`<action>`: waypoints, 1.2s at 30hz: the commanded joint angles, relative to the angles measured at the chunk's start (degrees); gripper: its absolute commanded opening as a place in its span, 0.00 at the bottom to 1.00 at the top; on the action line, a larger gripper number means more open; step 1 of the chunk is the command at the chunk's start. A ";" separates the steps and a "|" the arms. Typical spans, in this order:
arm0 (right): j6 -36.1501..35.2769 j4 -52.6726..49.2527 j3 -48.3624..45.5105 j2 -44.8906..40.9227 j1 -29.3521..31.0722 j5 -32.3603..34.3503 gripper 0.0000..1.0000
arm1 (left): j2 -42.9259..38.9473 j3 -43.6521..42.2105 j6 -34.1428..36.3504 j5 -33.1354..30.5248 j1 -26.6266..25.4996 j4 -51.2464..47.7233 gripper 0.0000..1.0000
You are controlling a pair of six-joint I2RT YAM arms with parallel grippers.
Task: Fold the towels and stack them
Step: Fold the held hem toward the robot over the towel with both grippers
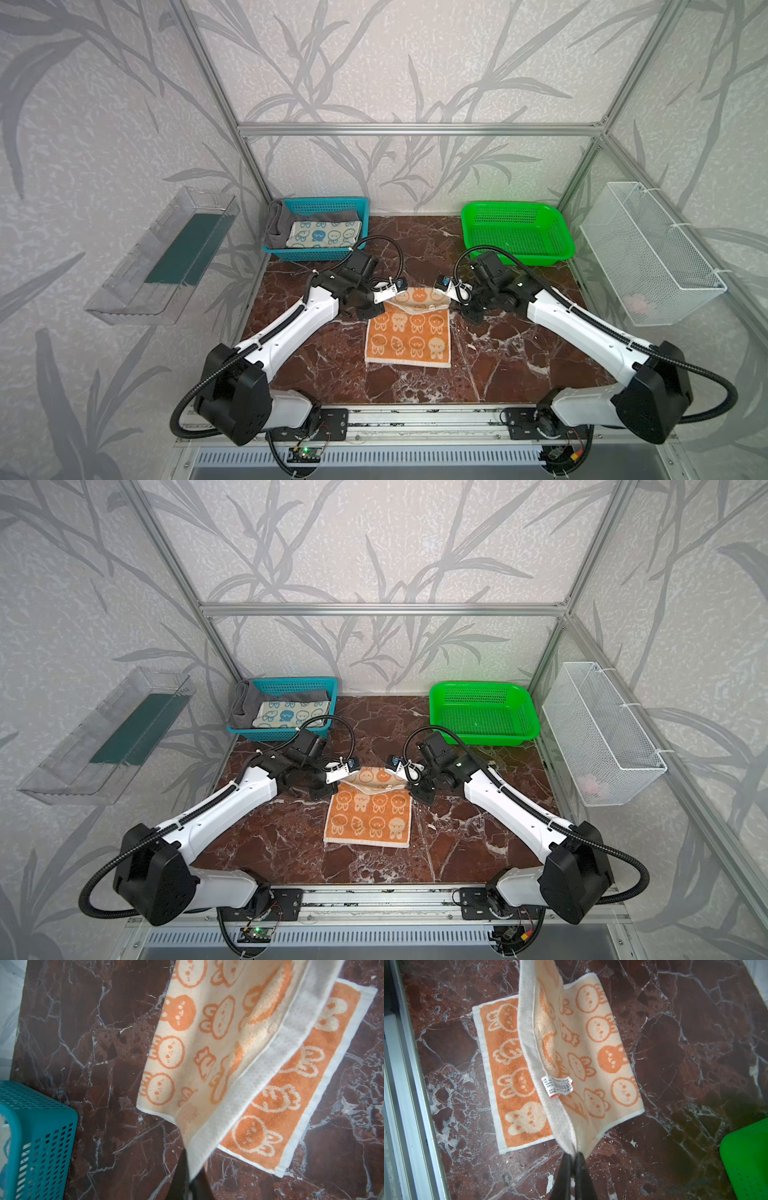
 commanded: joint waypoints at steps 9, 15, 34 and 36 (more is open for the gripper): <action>5.68 0.56 -7.24 -3.73 4.23 0.26 0.00 | -3.81 -2.68 -0.86 -1.09 -1.37 1.39 0.02; 6.17 0.76 -8.41 -3.26 4.67 0.17 0.00 | -4.95 -3.28 0.03 -1.86 -1.33 1.11 0.03; 7.50 2.39 -13.42 -0.65 10.57 -0.24 0.00 | -4.30 -12.26 -5.97 0.15 -5.14 2.26 0.08; 7.83 1.84 -13.71 0.28 11.38 0.24 0.01 | -3.86 -12.44 -5.57 1.48 -5.15 1.96 0.08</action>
